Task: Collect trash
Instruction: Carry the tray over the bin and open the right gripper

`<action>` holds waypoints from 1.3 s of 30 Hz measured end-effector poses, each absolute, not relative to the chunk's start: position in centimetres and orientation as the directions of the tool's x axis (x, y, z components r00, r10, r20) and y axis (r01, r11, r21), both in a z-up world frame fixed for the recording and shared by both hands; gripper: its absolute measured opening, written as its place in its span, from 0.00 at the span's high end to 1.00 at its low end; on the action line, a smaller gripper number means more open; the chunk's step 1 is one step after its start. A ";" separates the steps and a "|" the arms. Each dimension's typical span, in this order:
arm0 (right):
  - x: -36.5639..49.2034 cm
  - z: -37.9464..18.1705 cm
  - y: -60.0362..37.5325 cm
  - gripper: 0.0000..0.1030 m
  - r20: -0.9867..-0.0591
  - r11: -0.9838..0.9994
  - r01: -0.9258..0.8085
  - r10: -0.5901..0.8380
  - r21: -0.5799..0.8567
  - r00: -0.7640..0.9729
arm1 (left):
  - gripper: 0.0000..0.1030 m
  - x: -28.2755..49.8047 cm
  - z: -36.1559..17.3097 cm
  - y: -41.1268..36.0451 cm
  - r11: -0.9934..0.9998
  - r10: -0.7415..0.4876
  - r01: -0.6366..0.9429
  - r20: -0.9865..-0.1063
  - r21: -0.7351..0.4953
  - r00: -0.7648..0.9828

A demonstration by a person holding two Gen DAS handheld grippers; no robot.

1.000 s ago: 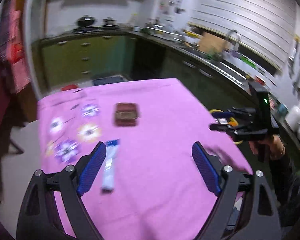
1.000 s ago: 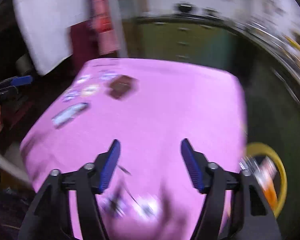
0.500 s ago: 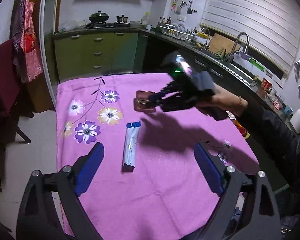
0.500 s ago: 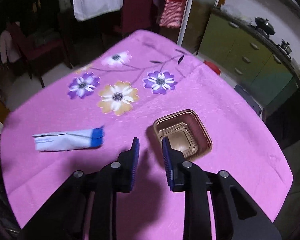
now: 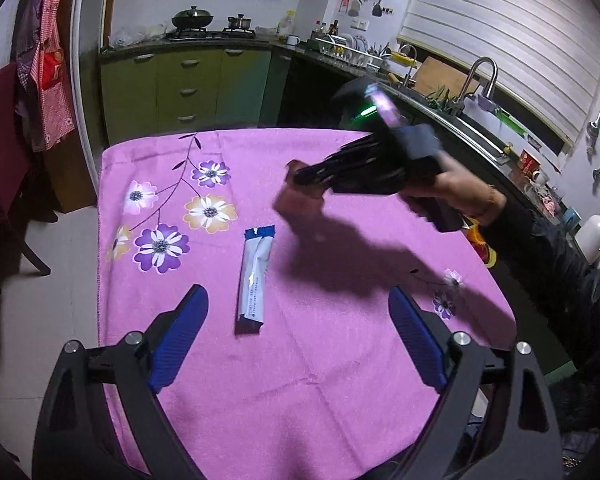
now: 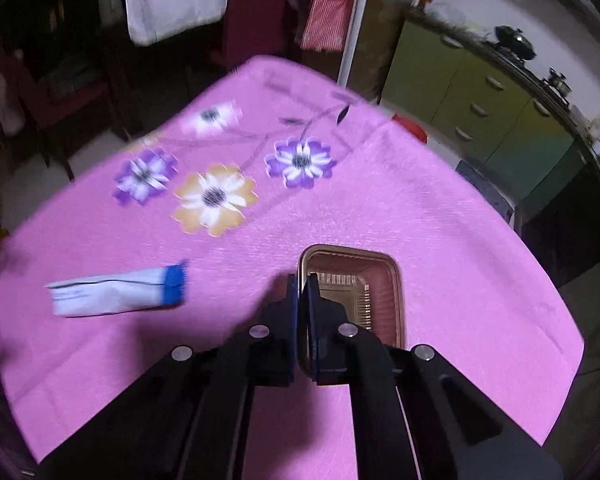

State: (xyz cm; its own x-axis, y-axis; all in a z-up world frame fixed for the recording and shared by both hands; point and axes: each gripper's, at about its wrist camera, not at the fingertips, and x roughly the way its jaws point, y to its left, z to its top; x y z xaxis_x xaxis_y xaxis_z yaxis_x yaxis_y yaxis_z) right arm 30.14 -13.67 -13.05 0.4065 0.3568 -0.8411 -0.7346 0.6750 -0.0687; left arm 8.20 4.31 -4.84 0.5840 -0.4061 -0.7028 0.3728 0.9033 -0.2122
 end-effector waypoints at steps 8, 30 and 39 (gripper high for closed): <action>23.4 -5.0 -27.9 0.95 -0.772 0.835 -0.549 0.375 0.040 0.513 | 0.15 8.6 -5.6 2.2 0.869 -0.461 0.439 -0.697 -0.228 0.550; 21.7 -17.2 -53.1 0.95 -0.893 0.961 -0.015 0.261 0.275 0.367 | 0.14 10.0 -6.5 -3.7 0.844 -0.455 0.500 -0.750 -0.192 0.480; 23.3 -19.8 -53.9 0.93 -0.862 0.913 0.028 0.373 0.407 0.344 | 0.14 10.3 -7.0 -4.8 0.836 -0.452 0.517 -0.764 -0.183 0.461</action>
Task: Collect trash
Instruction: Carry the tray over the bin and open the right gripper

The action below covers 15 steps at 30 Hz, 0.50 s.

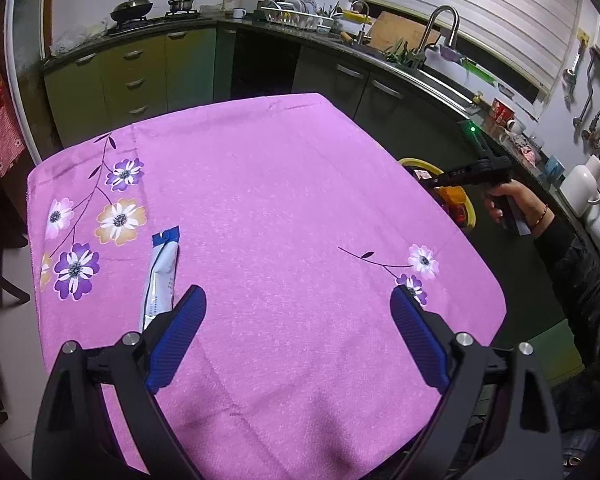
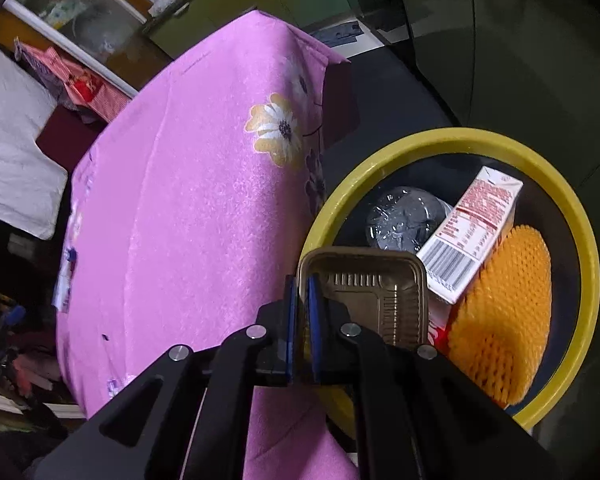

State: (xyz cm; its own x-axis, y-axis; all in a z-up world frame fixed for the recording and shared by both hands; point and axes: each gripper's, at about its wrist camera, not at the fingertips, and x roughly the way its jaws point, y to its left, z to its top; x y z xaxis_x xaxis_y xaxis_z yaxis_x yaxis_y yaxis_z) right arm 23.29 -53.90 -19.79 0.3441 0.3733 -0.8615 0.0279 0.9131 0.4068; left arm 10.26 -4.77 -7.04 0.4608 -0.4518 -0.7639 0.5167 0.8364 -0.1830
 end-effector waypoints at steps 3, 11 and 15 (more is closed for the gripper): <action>23.8 -19.8 -52.8 0.90 -0.889 0.943 0.011 0.308 0.332 0.340 | 0.14 10.2 -7.1 -4.8 0.837 -0.451 0.515 -0.765 -0.184 0.460; 23.4 -20.0 -52.5 0.84 -0.915 0.973 0.033 0.202 0.227 0.350 | 0.14 10.2 -7.6 -5.0 0.833 -0.451 0.521 -0.772 -0.185 0.448; 22.3 -19.0 -53.1 0.75 -0.905 0.971 0.056 0.194 0.232 0.378 | 0.14 10.3 -7.6 -4.9 0.838 -0.447 0.514 -0.771 -0.183 0.454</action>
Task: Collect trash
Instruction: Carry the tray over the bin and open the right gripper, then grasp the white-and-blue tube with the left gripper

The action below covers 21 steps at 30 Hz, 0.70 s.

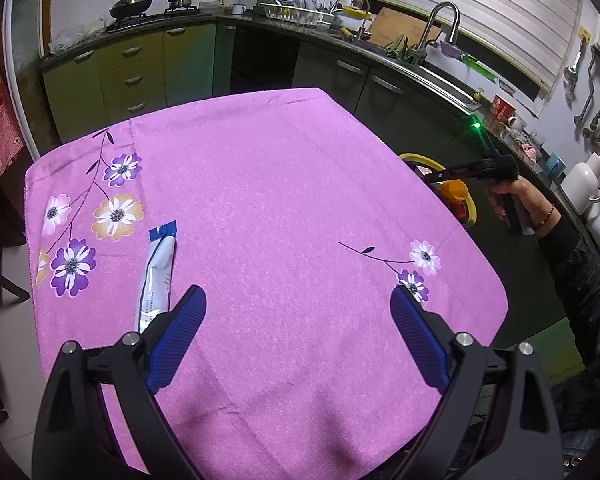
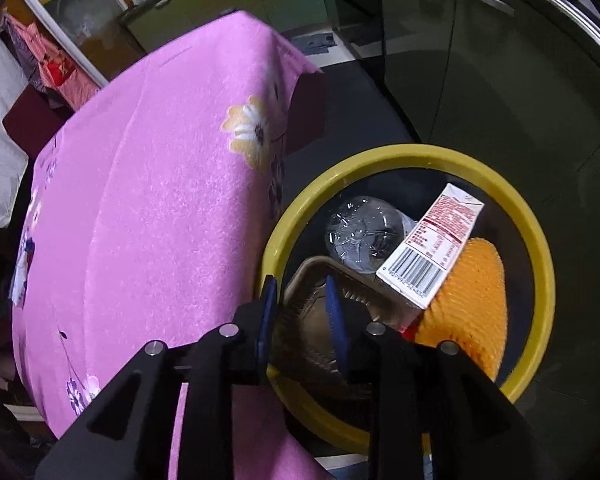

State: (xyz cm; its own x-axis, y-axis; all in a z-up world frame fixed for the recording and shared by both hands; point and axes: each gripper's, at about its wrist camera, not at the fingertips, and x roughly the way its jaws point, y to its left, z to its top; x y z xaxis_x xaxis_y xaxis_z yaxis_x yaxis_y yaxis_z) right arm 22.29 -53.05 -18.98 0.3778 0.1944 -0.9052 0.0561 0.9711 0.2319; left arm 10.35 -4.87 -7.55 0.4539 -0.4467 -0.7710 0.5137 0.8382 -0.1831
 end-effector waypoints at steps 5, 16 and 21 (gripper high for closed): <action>20.6 -17.0 -54.1 0.75 -0.890 0.969 0.079 0.181 0.235 0.419 | 0.13 10.7 -7.6 -4.3 0.846 -0.427 0.509 -0.774 -0.159 0.468; 14.7 -10.8 -51.5 0.68 -0.799 0.963 0.003 0.222 0.270 0.558 | 0.10 16.6 -10.8 -2.2 0.876 -0.267 0.481 -0.861 -0.030 0.433; 13.2 -10.0 -49.2 0.62 -0.789 0.963 -0.047 0.243 0.264 0.564 | 0.29 19.0 -13.9 -1.6 0.884 -0.234 0.464 -0.911 -0.054 0.340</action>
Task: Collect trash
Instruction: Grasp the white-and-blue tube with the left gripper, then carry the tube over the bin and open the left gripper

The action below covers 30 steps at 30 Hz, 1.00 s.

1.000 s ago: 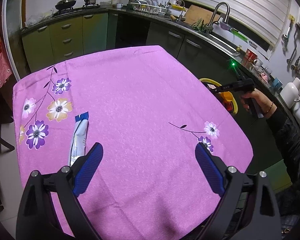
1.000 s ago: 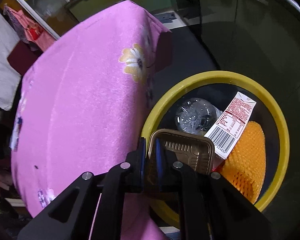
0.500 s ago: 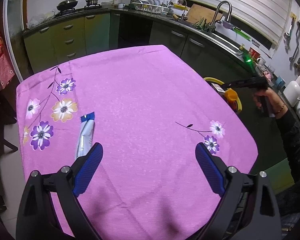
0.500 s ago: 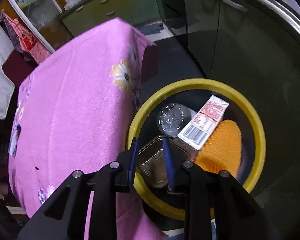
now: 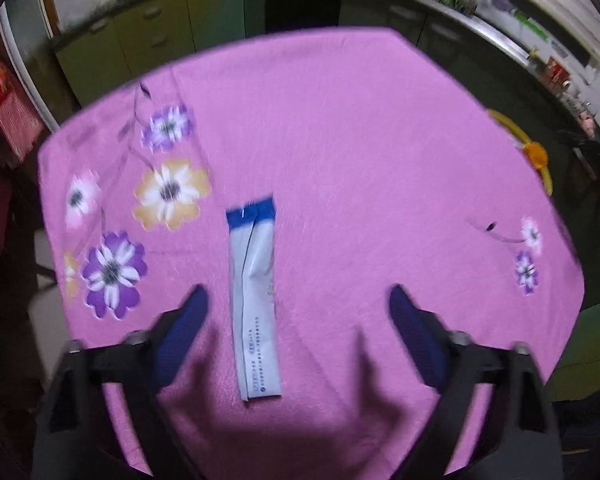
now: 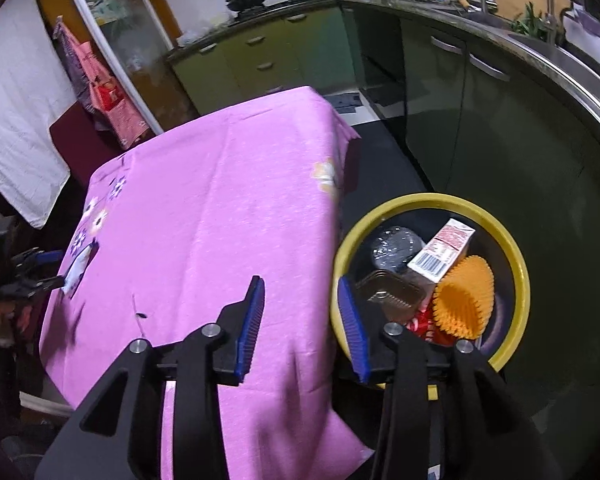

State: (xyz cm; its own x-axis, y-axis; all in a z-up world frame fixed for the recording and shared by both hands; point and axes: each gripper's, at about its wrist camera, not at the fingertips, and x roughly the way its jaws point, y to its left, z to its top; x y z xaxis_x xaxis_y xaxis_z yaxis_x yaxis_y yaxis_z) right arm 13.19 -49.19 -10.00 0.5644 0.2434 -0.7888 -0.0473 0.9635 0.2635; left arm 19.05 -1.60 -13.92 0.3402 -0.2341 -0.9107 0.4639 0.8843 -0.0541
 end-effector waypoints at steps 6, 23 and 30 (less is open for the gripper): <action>13.4 -10.0 -48.6 0.58 -0.789 0.964 -0.058 0.245 0.258 0.564 | 0.47 19.6 -15.7 -1.0 0.895 -0.219 0.440 -0.933 -0.076 0.284; 13.0 -10.4 -48.6 0.57 -0.785 0.960 -0.060 0.258 0.272 0.563 | 0.81 19.7 -14.4 -1.5 0.877 -0.229 0.476 -0.923 -0.059 0.308; 10.5 -9.6 -50.6 0.57 -0.758 0.960 -0.014 0.229 0.279 0.611 | 0.81 18.7 -10.3 -7.8 0.786 -0.303 0.616 -0.904 -0.058 0.302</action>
State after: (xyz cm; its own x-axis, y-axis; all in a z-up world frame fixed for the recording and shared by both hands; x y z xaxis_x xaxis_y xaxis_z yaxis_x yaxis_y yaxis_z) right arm 10.52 -50.57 -9.60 0.6110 0.2287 -0.7579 -0.0135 0.9602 0.2789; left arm 18.71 -7.75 -10.27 0.3015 -0.3034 -0.9039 0.6159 0.7857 -0.0582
